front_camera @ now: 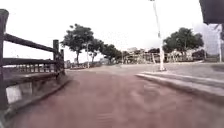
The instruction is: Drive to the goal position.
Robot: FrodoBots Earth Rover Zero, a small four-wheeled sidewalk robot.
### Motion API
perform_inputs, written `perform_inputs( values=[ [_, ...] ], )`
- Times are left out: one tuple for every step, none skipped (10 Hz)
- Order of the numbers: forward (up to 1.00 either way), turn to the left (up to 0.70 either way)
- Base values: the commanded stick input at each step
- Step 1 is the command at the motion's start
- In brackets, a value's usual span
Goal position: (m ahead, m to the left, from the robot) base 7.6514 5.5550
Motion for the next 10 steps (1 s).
perform_inputs(
  values=[
    [1.0, 0.0],
    [1.0, 0.0],
    [1.0, 0.0],
    [1.0, 0.19],
    [1.0, 0.37],
    [1.0, 0.0],
    [1.0, 0.0],
    [1.0, 0.0],
    [1.0, 0.0],
    [1.0, 0.09]
  ],
)
